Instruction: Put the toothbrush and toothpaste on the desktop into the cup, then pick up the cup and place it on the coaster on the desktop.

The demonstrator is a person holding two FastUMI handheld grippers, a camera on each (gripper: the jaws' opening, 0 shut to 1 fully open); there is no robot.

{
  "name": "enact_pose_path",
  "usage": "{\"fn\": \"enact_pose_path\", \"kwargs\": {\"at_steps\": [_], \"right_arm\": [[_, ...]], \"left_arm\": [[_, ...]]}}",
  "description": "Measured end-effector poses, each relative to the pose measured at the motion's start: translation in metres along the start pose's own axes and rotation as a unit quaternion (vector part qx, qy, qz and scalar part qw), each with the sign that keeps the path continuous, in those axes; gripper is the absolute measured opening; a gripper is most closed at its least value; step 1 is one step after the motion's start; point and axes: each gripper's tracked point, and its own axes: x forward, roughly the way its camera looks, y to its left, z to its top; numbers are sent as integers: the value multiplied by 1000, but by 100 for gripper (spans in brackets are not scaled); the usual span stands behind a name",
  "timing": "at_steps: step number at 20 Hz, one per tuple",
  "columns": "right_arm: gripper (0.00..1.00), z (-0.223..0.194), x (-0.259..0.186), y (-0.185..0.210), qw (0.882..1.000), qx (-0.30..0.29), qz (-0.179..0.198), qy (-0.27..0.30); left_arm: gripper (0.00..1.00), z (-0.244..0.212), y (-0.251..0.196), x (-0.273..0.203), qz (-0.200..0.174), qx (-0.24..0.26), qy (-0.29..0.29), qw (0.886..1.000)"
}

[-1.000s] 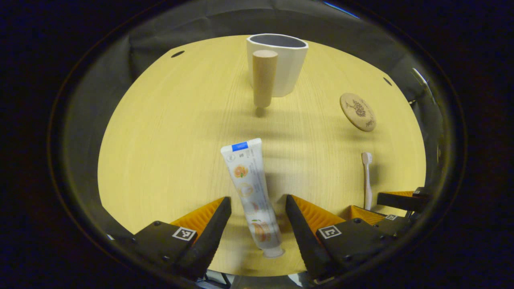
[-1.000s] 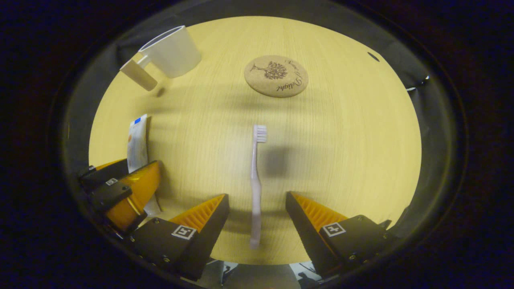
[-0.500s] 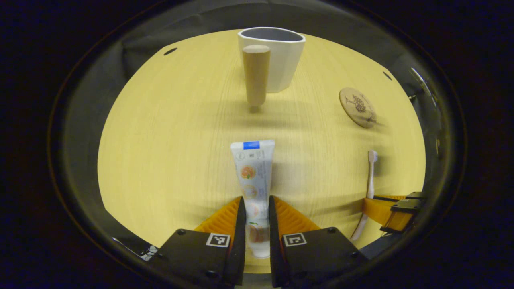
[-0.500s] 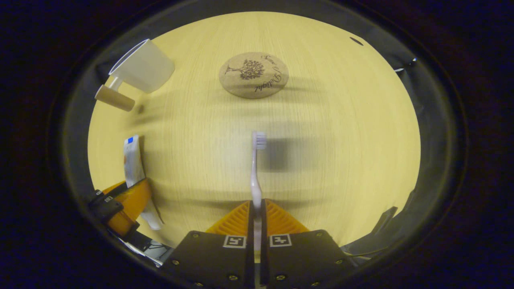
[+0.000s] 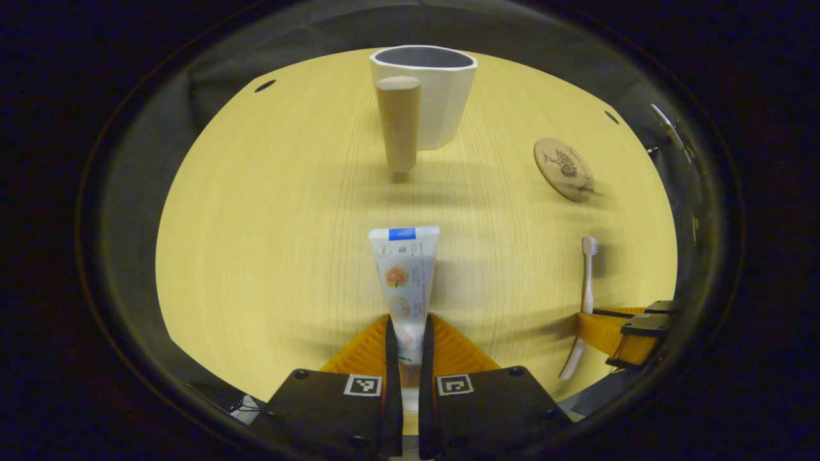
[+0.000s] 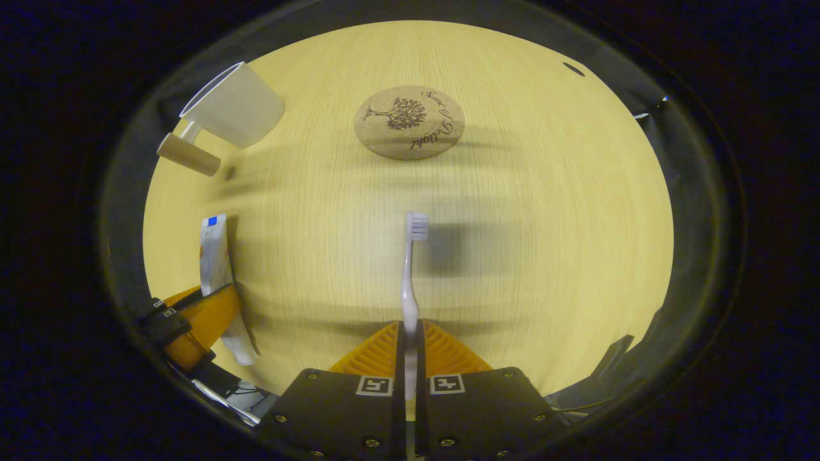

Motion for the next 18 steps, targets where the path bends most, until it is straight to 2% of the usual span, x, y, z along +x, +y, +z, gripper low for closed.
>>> {"fn": "enact_pose_path", "kwargs": {"at_steps": [4,10,13,18], "right_arm": [[6,1,0,0,1000,-3,0,2],[7,1,0,0,1000,-5,0,5],[6,1,0,0,1000,-4,-1,6],[6,2,0,0,1000,-2,-2,7]], "left_arm": [[17,8,5,-35,-13,-26,-31,999],[17,48,3,-107,-40,-47,-103,993],[17,75,0,-137,-51,-46,-133,989],[17,129,0,-160,-56,-31,-174,983]]}}
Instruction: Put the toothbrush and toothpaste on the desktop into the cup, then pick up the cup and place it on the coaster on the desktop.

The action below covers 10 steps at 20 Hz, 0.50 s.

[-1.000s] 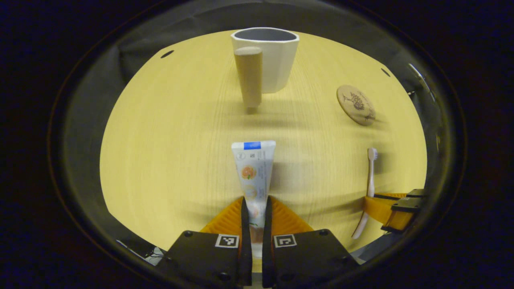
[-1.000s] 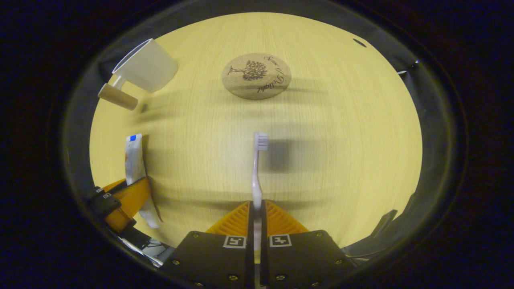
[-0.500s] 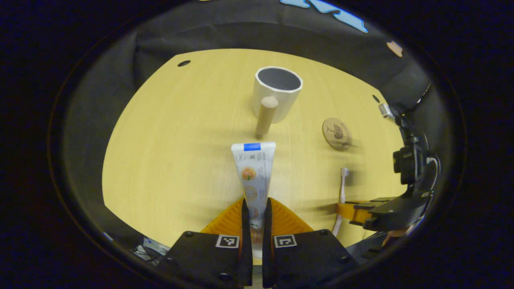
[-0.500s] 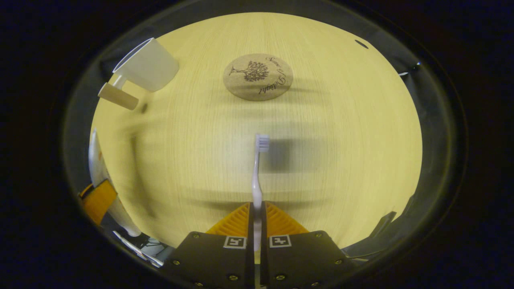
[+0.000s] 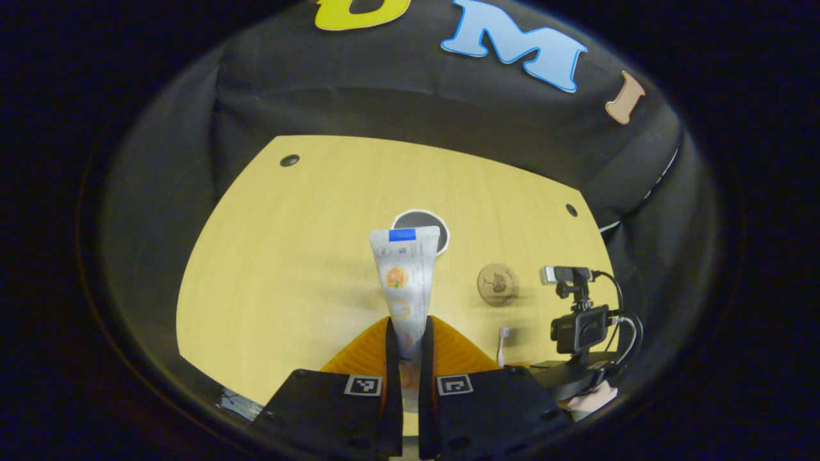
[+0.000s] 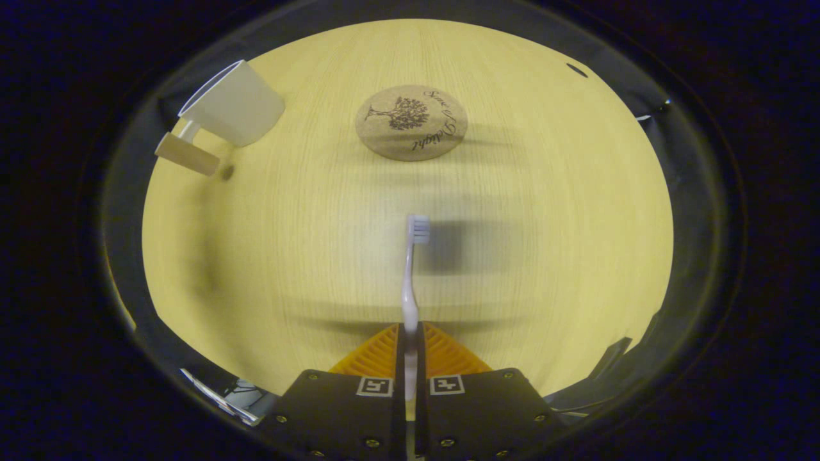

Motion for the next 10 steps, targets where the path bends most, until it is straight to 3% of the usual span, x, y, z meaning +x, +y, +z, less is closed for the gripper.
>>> {"fn": "enact_pose_path", "kwargs": {"at_steps": [10], "right_arm": [[6,0,0,0,1000,2,-4,-5]], "left_arm": [[17,126,1,70,-7,26,-56,998]]}}
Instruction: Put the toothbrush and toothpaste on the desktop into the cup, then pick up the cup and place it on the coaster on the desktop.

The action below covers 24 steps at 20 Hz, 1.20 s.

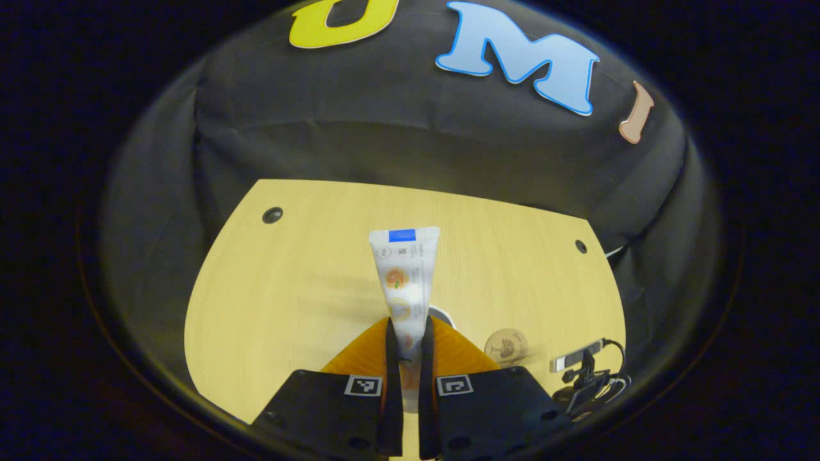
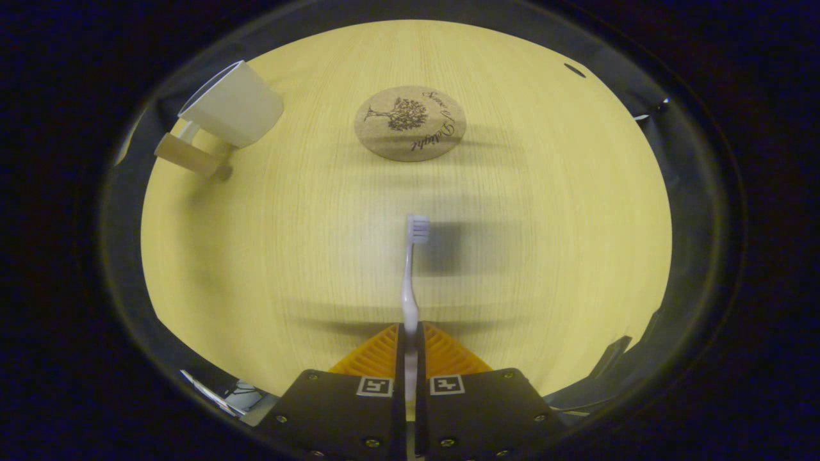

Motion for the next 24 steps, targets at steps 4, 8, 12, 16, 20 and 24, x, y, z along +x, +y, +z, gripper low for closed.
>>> {"fn": "enact_pose_path", "kwargs": {"at_steps": [4,8,12,16,20,24], "right_arm": [[6,0,0,0,1000,1,-2,0],[6,0,0,0,1000,3,-4,1],[6,0,-1,0,1000,5,-6,1],[6,0,-1,0,1000,7,-7,2],[6,0,-1,0,1000,6,-7,1],[6,0,0,0,1000,3,-6,1]], "left_arm": [[17,17,-4,40,-5,11,-26,1000],[17,17,-6,69,-6,-5,-33,999],[15,18,0,86,2,-14,-77,997],[15,11,5,90,24,6,-102,994],[25,0,-7,92,-8,-10,-98,995],[69,7,-5,85,-1,0,-115,993]]}}
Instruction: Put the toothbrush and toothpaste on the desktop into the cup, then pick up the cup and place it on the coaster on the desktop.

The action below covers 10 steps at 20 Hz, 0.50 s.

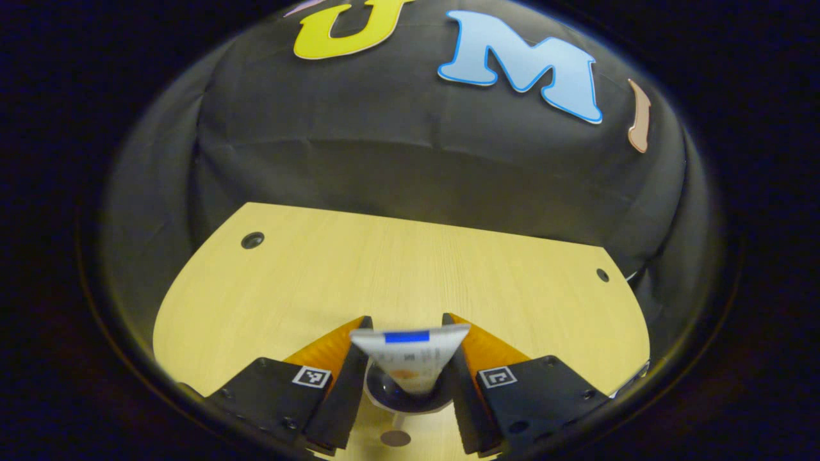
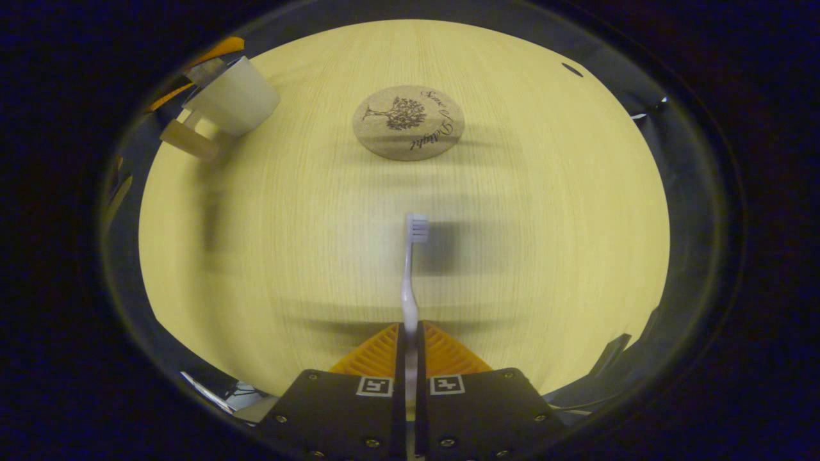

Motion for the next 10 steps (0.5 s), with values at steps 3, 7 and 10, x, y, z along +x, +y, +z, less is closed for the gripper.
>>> {"fn": "enact_pose_path", "kwargs": {"at_steps": [3,7,10], "right_arm": [[6,0,-1,0,1000,-2,-1,-4],[1,-1,-3,1,999,-4,-5,-33],[1,4,-9,8,999,12,14,-42]], "left_arm": [[73,6,-2,-8,0,8,-8,1000],[72,12,-5,-25,-5,6,-16,1000],[72,14,3,-46,-8,-12,-25,1000]]}}
